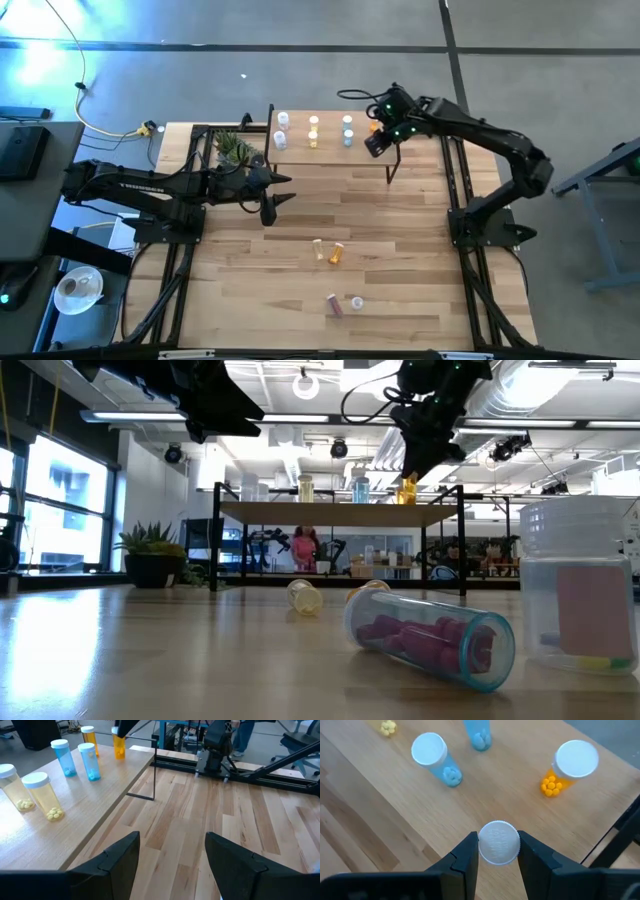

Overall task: Pick and place medicine bottles onto shelf by color
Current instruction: Put the orange pill bottle aligned with the other orange pill bottle on the shelf, then put the transparent pill bottle aligned with the other transparent pill bottles on the shelf

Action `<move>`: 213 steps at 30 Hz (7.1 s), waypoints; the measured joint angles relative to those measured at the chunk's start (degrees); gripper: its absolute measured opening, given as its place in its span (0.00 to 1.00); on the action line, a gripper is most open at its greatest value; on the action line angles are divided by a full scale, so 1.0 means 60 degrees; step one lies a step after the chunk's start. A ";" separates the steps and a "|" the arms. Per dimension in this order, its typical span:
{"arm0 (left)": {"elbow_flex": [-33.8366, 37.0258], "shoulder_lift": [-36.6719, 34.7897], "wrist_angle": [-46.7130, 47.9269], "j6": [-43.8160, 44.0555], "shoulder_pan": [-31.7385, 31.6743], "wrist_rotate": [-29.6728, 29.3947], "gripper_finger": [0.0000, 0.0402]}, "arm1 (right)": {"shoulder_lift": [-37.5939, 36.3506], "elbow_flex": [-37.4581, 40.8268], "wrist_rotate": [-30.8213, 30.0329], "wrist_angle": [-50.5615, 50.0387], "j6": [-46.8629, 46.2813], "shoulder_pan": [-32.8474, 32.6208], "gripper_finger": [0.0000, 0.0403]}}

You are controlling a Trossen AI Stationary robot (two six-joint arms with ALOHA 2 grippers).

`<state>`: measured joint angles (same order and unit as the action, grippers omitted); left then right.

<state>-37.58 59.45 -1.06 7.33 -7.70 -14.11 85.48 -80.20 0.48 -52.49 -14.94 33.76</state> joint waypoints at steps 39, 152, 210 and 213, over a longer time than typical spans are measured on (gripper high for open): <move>0.0000 0.0000 0.0000 0.0000 -0.0002 0.0000 0.54 | 0.0123 -0.0001 -0.0266 0.0219 0.0078 0.0000 0.41; 0.0984 0.0002 0.1392 0.4350 0.2492 -0.0758 0.54 | 0.0980 0.4325 -0.0032 0.7440 0.0535 -1.0416 0.52; 0.0984 0.1890 0.0127 0.3846 0.2477 -0.0969 0.54 | 0.2515 0.4319 -0.3160 0.8440 -0.0994 -1.0290 0.52; 0.0984 0.2091 -0.0070 0.3363 0.2473 -0.0911 0.54 | 0.2513 0.4178 -0.3109 0.8327 -0.1646 -1.0084 0.52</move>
<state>-31.68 71.99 -1.48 27.51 7.14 -19.57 100.55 -55.13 -18.17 -2.53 -24.81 -26.74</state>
